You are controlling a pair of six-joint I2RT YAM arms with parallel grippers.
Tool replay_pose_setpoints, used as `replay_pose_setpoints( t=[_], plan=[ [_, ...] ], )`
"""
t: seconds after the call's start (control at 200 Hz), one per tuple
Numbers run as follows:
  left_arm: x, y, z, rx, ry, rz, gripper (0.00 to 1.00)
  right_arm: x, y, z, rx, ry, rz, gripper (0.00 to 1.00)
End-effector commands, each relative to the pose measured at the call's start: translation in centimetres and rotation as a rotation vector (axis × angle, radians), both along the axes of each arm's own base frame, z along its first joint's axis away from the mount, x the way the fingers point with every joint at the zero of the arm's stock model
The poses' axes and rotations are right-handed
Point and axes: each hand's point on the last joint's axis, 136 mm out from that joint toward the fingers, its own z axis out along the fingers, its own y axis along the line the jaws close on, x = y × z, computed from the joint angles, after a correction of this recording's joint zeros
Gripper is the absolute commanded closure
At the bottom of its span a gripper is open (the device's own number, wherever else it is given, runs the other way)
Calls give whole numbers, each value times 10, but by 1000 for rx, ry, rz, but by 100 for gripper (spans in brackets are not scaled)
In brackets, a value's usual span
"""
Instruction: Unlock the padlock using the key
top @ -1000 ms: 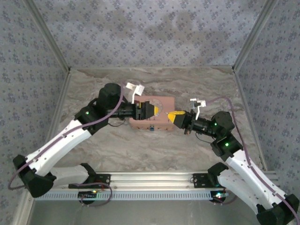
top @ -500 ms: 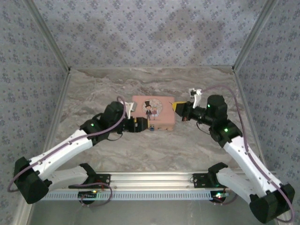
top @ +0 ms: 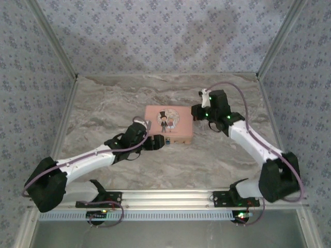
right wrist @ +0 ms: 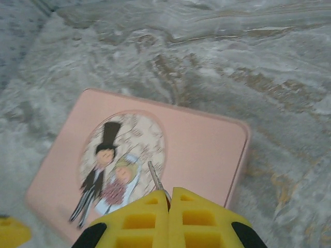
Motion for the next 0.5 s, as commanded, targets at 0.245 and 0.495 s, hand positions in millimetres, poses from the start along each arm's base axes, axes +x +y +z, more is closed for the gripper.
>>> replay_pose_setpoints(
  t=[0.245, 0.495],
  plan=[
    [41, -1, -3, -21, -122, 52, 8, 95, -7, -32, -184, 26, -86, 100],
    [76, -2, -6, -19, -122, 45, 7, 108, -3, -57, -227, 69, -82, 100]
  ],
)
